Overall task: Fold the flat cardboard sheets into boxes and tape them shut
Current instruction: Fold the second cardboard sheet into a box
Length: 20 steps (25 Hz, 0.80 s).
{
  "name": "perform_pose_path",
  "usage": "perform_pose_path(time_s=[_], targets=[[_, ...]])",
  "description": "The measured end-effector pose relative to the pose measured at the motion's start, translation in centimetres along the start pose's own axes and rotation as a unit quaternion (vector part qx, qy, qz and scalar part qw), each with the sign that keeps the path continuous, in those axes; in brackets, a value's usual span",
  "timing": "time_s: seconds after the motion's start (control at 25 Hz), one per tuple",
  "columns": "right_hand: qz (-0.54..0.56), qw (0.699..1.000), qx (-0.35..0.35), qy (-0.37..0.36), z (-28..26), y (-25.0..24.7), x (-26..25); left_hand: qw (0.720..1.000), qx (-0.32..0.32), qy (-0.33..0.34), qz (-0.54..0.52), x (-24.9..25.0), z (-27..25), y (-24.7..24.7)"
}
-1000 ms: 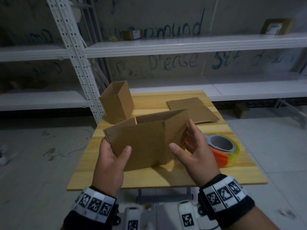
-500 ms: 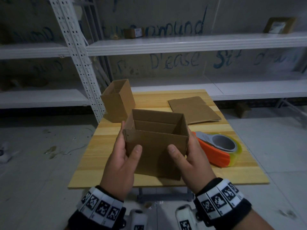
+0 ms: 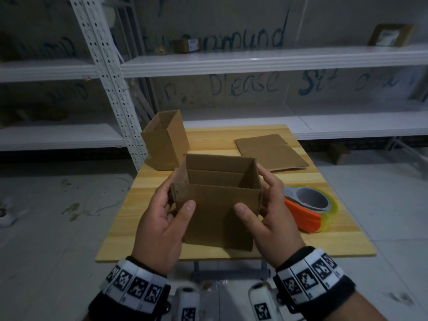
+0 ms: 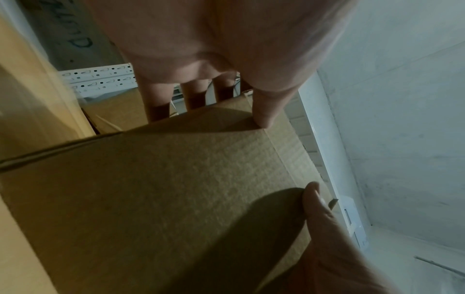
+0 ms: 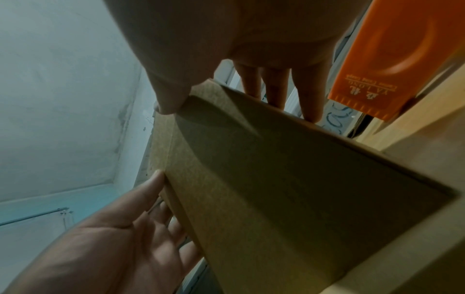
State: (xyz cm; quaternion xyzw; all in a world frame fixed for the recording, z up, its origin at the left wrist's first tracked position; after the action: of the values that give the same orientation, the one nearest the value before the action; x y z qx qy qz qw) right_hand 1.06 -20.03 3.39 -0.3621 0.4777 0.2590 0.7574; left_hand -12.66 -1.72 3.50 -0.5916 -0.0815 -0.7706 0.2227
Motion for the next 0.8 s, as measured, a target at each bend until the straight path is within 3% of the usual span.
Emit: perform_pose_path(time_s=[0.32, 0.52, 0.8], targets=[[-0.038, 0.999, -0.015, 0.029, 0.0, 0.2, 0.3, 0.992, -0.012, 0.039, 0.116, 1.9, -0.1, 0.1], [-0.069, 0.997, -0.022, 0.035, 0.2, 0.1, 0.2, 0.996, -0.039, 0.031, 0.074, 1.8, 0.1, 0.6], [-0.145, 0.988, -0.043, 0.043, 0.2, 0.2, -0.3, 0.997, -0.026, 0.021, 0.076, 1.8, 0.1, 0.2]])
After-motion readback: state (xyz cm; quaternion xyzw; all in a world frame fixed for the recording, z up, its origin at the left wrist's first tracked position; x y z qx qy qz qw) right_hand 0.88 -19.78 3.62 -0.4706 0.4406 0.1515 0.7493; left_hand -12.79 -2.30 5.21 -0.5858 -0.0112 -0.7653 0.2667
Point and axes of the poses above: each hand's wrist, its own z-axis towards the middle knuckle, its own y-axis out of the palm, x = y × z, the point moved 10 cm from there along z, towards the middle knuckle, and after that the axes turned 15 degrees about -x, right-handed, at the moved point
